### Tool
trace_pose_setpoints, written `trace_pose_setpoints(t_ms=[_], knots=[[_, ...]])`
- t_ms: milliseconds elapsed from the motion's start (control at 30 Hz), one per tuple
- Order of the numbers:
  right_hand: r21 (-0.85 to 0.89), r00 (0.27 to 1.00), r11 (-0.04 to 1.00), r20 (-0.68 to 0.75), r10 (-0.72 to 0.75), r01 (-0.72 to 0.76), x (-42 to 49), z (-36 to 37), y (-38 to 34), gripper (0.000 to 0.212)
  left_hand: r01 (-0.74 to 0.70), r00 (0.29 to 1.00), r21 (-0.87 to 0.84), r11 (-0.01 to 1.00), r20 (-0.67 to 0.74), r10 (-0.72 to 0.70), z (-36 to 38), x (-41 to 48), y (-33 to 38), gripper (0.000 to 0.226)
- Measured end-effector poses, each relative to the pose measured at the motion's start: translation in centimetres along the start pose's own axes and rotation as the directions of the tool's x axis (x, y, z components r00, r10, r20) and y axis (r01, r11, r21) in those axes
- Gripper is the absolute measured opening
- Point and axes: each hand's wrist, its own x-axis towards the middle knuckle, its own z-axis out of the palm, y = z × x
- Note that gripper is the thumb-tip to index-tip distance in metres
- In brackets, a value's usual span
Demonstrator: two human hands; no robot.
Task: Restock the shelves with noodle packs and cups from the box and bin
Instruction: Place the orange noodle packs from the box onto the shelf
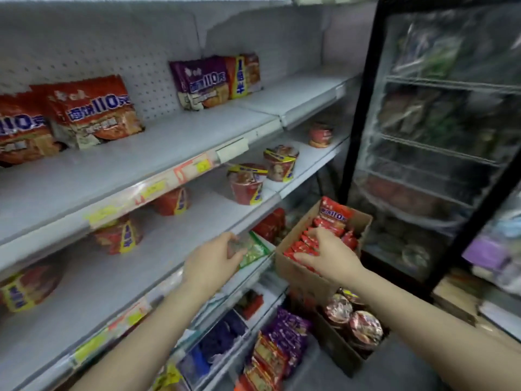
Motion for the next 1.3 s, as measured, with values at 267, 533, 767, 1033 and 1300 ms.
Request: trace_pose_setpoints(t_ms=[267, 533, 767, 1033, 1300], knots=[[-0.044, 0.958, 0.966, 0.124, 0.260, -0.256, 1.8, -4.3, 18.3, 0.061, -0.001, 0.961, -0.035, 0.999, 0.277, 0.010, 12.4, 8.0, 11.0, 0.047], [-0.021, 0.924, 0.947, 0.212, 0.318, -0.321, 7.4, -6.3, 27.9, 0.057, 0.139, 0.901, -0.043, 0.989, 0.420, -0.109, 22.4, 13.5, 16.0, 0.047], [0.085, 0.905, 0.949, 0.338, 0.258, -0.302, 13.1, -1.6, 30.3, 0.040, 0.198, 0.815, -0.027, 0.980, 0.560, -0.149, 30.6, 17.8, 14.0, 0.036], [0.089, 0.825, 0.924, 0.487, 0.286, -0.372, 21.7, 8.1, 34.4, 0.043, 0.274, 0.703, -0.029, 0.961, 0.688, -0.179, 44.4, 25.4, 9.5, 0.045], [0.047, 0.793, 0.923, 0.530, 0.302, -0.383, 27.0, 15.3, 39.0, 0.028, 0.317, 0.620, 0.026, 0.948, 0.751, -0.227, 55.1, 28.0, 7.9, 0.063]])
